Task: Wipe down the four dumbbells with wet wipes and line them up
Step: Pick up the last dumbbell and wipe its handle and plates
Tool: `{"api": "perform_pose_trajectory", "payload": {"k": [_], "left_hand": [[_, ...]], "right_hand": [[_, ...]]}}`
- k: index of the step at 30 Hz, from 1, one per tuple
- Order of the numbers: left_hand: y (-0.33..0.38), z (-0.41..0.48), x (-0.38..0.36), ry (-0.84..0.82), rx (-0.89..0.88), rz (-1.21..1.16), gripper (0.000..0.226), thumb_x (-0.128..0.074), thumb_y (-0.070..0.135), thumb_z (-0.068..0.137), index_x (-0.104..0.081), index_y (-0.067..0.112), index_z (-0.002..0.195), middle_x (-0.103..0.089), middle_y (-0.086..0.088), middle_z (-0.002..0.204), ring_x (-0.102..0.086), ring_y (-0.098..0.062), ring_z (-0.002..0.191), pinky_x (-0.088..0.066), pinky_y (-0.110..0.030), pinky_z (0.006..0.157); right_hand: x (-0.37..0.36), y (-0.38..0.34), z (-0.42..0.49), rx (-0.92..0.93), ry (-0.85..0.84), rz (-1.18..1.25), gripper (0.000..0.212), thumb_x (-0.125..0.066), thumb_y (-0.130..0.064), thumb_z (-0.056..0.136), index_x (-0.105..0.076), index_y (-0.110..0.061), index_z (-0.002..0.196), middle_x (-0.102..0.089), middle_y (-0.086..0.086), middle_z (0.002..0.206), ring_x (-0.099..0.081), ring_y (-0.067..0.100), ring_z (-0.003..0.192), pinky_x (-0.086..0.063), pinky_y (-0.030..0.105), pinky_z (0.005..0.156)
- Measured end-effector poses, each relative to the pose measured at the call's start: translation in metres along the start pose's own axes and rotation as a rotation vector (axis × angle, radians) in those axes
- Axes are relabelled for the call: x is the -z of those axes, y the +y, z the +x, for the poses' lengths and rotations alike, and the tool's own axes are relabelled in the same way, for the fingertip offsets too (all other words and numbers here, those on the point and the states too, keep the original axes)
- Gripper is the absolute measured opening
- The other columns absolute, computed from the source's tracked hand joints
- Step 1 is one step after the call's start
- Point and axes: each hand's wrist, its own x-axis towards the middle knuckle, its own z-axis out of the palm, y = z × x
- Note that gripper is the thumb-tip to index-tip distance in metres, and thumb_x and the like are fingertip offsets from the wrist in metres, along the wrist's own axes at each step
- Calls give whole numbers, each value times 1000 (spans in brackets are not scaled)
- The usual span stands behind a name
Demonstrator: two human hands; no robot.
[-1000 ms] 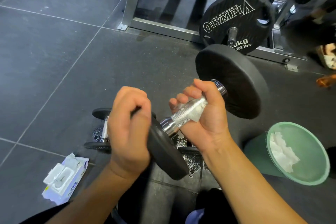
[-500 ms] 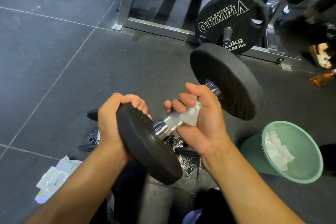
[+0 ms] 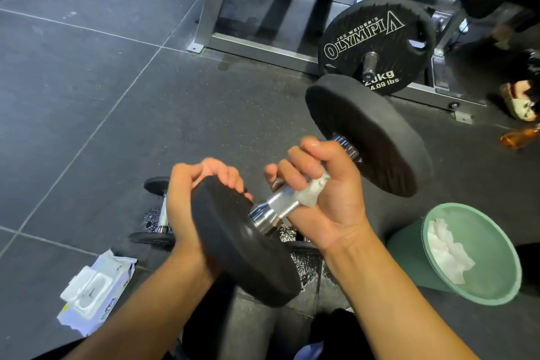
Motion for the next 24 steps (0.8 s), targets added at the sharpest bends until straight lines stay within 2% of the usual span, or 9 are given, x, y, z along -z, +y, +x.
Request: {"api": "perform_pose_trajectory", "payload": {"k": [3,6,10,13,15,17,18,21,24], "left_hand": [[-2,-16,-6,-55,-566,572,26,-47,20,89,-46,4,68,-46,-12,76,-44,-29,74,-37,-38,73],[-10,-32,-5,-321,-1203,1159,15,-54,14,90,-54,13,75,-53,-1,84,-50,-26,81,-40,-45,82],[-20,-35,0,-502,-1401,1336,9,-66,32,89,-62,26,93,-51,5,104,-52,-14,99,-43,-40,98],[-17,-27,-2,-186,-984,1074,17,-52,30,97,-62,26,110,-53,1,114,-51,-16,111,-41,-33,99],[-9,-12,4,167,-337,635,29,-50,45,97,-66,24,109,-60,0,111,-57,-17,106,-46,-34,92],[-11,-2,10,237,376,233,53,-55,67,89,-71,19,101,-69,-9,102,-65,-27,97,-50,-42,89],[-16,-4,11,224,577,128,57,-57,70,85,-71,16,97,-71,-13,98,-67,-30,93,-50,-43,89],[-27,-18,1,248,606,33,53,-65,56,66,-69,10,92,-68,-15,94,-64,-31,87,-50,-41,82],[-24,-13,3,252,623,-83,67,-63,75,77,-73,9,77,-67,-15,87,-61,-32,88,-50,-50,90]], "right_hand": [[0,0,5,43,205,98,39,-59,-17,86,-47,-21,50,-40,-9,48,-43,10,46,-55,33,74],[2,0,7,30,291,157,40,-60,-17,89,-44,-21,52,-40,-9,49,-45,11,47,-56,33,71],[7,4,7,37,386,233,37,-62,-15,87,-40,-22,58,-37,-9,53,-44,11,47,-51,32,69],[11,4,4,100,427,275,35,-61,-13,84,-39,-22,59,-34,-9,53,-39,10,46,-54,30,65],[10,2,2,115,407,278,36,-60,-13,83,-38,-22,57,-32,-9,51,-36,9,44,-55,30,66],[7,0,0,121,374,264,35,-59,-14,82,-37,-23,56,-32,-9,49,-33,9,43,-55,29,65],[5,-1,-1,123,361,254,34,-59,-14,80,-37,-23,56,-32,-9,49,-33,9,42,-55,29,64],[3,-2,0,123,333,221,33,-59,-16,80,-39,-22,55,-34,-8,48,-33,9,42,-55,29,64],[4,2,1,99,336,194,30,-60,-16,83,-42,-21,59,-38,-7,52,-43,13,49,-55,35,79]]}}
